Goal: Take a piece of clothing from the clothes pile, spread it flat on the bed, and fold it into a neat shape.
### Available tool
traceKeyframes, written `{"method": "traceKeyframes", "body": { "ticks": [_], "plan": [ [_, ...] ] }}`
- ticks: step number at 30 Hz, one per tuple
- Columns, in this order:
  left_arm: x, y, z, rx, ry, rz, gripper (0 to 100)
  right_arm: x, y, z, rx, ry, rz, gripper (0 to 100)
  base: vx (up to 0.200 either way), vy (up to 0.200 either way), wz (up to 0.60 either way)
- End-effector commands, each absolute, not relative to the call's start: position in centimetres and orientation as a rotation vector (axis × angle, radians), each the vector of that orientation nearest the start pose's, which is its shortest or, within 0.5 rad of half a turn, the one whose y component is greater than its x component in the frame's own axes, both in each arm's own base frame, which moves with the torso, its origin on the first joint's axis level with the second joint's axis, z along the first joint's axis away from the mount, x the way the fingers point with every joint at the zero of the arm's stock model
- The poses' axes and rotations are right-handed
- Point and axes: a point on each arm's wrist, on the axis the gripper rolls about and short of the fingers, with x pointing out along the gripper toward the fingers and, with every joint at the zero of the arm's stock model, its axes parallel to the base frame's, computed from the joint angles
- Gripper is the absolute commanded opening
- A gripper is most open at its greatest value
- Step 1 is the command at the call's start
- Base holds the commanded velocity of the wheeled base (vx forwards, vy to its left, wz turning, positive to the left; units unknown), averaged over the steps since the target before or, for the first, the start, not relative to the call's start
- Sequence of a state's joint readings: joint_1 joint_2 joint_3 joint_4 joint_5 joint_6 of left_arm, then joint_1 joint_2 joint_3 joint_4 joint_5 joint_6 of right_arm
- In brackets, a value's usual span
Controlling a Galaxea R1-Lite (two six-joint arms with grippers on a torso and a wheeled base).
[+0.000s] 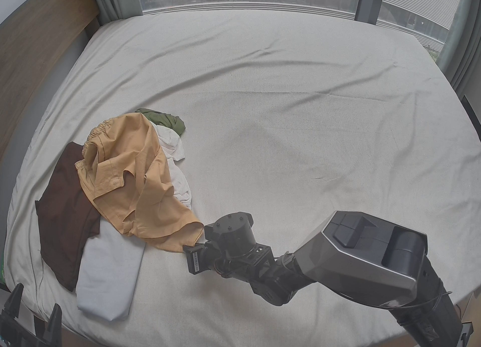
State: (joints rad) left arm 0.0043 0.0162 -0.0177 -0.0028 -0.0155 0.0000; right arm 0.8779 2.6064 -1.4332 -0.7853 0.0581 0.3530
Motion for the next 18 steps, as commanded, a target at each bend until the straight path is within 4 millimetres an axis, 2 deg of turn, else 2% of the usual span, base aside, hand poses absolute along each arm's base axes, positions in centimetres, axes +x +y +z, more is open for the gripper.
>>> {"method": "traceKeyframes", "body": {
  "ticks": [1,5,8,18],
  "plan": [
    [-2.3,0.0,7.6,0.0,-0.003,-0.012,100,31.0,37.9,-2.0,0.176,0.532,0.832,0,0.0,0.0,0.0],
    [-2.3,0.0,7.6,0.0,-0.003,-0.012,100,30.6,37.5,-2.0,0.174,0.54,0.805,0,0.0,0.0,0.0],
    [-2.3,0.0,7.6,0.002,-0.003,-0.012,100,29.9,36.7,-0.9,0.174,0.545,0.8,0,0.0,0.0,0.0],
    [-2.3,0.0,7.6,0.002,-0.003,-0.014,100,27.5,32.5,1.3,0.167,0.625,0.756,0,0.0,0.0,0.0]
  ]
}}
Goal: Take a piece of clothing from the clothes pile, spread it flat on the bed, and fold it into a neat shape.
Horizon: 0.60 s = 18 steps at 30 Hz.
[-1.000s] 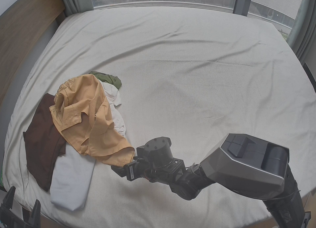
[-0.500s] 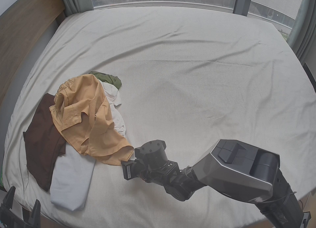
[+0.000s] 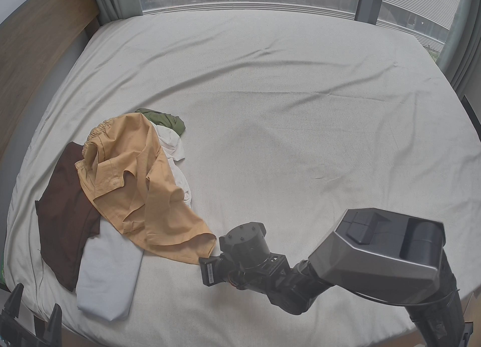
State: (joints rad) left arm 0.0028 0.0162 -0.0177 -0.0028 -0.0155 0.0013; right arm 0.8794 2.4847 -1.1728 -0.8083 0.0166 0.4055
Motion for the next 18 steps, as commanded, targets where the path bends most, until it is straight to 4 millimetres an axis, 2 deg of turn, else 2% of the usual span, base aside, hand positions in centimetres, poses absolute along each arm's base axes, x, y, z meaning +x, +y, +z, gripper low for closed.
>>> {"method": "traceKeyframes", "body": {
  "ticks": [1,7,8,10,17,18],
  "plan": [
    [-2.3,0.0,7.6,0.002,-0.003,-0.012,100,27.4,32.5,1.4,0.167,0.625,0.756,0,0.0,0.0,0.0],
    [-2.3,0.0,7.6,0.002,-0.003,-0.012,100,26.6,30.1,3.1,0.163,0.636,0.731,0,0.0,0.0,0.0],
    [-2.3,0.0,7.6,0.002,-0.003,-0.014,100,26.4,29.2,3.6,0.164,0.64,0.719,0,0.0,0.0,0.0],
    [-2.3,0.0,7.6,0.002,-0.003,-0.014,100,26.2,28.7,3.8,0.163,0.645,0.712,0,0.0,0.0,0.0],
    [-2.3,0.0,7.6,0.002,-0.003,-0.012,100,25.1,24.8,4.2,0.155,0.685,0.648,0,0.0,0.0,0.0],
    [-2.3,0.0,7.6,0.002,-0.003,-0.012,100,25.1,24.8,4.2,0.155,0.685,0.648,0,0.0,0.0,0.0]
  ]
}}
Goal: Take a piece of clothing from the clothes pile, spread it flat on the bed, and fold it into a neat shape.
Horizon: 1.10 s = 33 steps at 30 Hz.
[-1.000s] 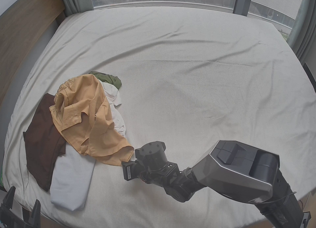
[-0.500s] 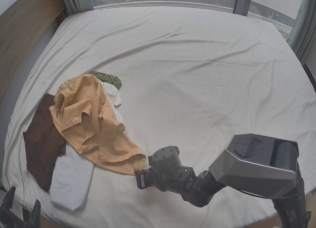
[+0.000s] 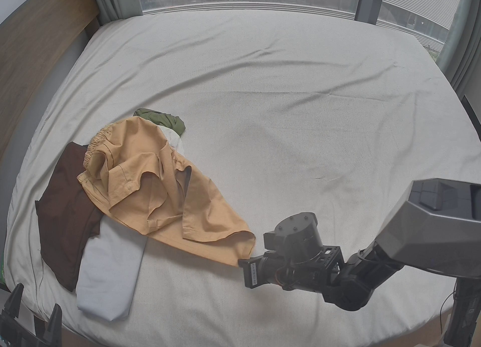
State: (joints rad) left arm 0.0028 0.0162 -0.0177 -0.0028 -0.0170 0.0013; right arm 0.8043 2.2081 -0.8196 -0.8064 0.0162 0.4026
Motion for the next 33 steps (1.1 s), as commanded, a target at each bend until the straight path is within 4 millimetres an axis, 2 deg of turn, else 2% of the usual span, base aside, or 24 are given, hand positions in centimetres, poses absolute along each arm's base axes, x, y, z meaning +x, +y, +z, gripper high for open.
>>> {"method": "traceKeyframes", "body": {
  "ticks": [1,6,12,21,33],
  "plan": [
    [-2.3,0.0,7.6,0.002,-0.003,-0.012,100,24.8,24.1,4.4,0.152,0.692,0.639,0,0.0,0.0,0.0],
    [-2.3,0.0,7.6,0.002,-0.003,-0.012,100,23.8,22.3,4.5,0.148,0.718,0.612,0,0.0,0.0,0.0],
    [-2.3,0.0,7.6,0.002,-0.003,-0.014,100,21.6,20.3,4.4,0.128,0.769,0.596,0,0.0,0.0,0.0],
    [-2.3,0.0,7.6,0.003,-0.003,-0.014,100,19.0,18.2,3.5,0.097,0.834,0.588,0,0.0,0.0,0.0],
    [-2.3,0.0,7.6,0.003,-0.003,-0.012,100,16.9,16.1,2.3,0.087,0.856,0.576,0,0.0,0.0,0.0]
  ]
}}
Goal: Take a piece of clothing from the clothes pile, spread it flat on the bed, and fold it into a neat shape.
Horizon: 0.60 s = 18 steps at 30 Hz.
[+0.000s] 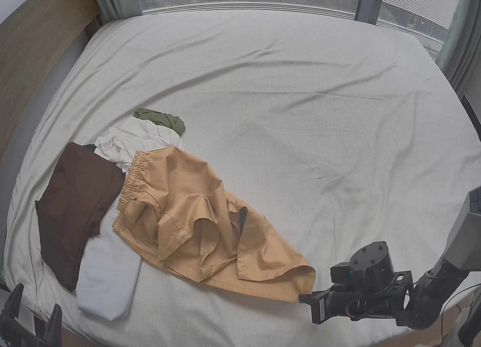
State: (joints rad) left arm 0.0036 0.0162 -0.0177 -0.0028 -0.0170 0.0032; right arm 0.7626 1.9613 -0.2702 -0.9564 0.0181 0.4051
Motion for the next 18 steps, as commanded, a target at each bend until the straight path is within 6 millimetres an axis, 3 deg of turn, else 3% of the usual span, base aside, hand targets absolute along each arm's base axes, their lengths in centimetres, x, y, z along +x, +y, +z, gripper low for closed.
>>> {"method": "traceKeyframes", "body": {
  "ticks": [1,15,18],
  "plan": [
    [-2.3,0.0,7.6,0.003,-0.003,-0.012,100,16.8,15.9,2.2,0.086,0.859,0.574,0,0.0,0.0,0.0],
    [-2.3,0.0,7.6,0.003,-0.003,-0.012,100,15.4,12.6,1.4,0.087,0.907,0.488,0,0.0,0.0,0.0],
    [-2.3,0.0,7.6,0.003,-0.003,-0.014,100,15.2,11.0,1.1,0.072,0.931,0.437,0,0.0,0.0,0.0]
  ]
}}
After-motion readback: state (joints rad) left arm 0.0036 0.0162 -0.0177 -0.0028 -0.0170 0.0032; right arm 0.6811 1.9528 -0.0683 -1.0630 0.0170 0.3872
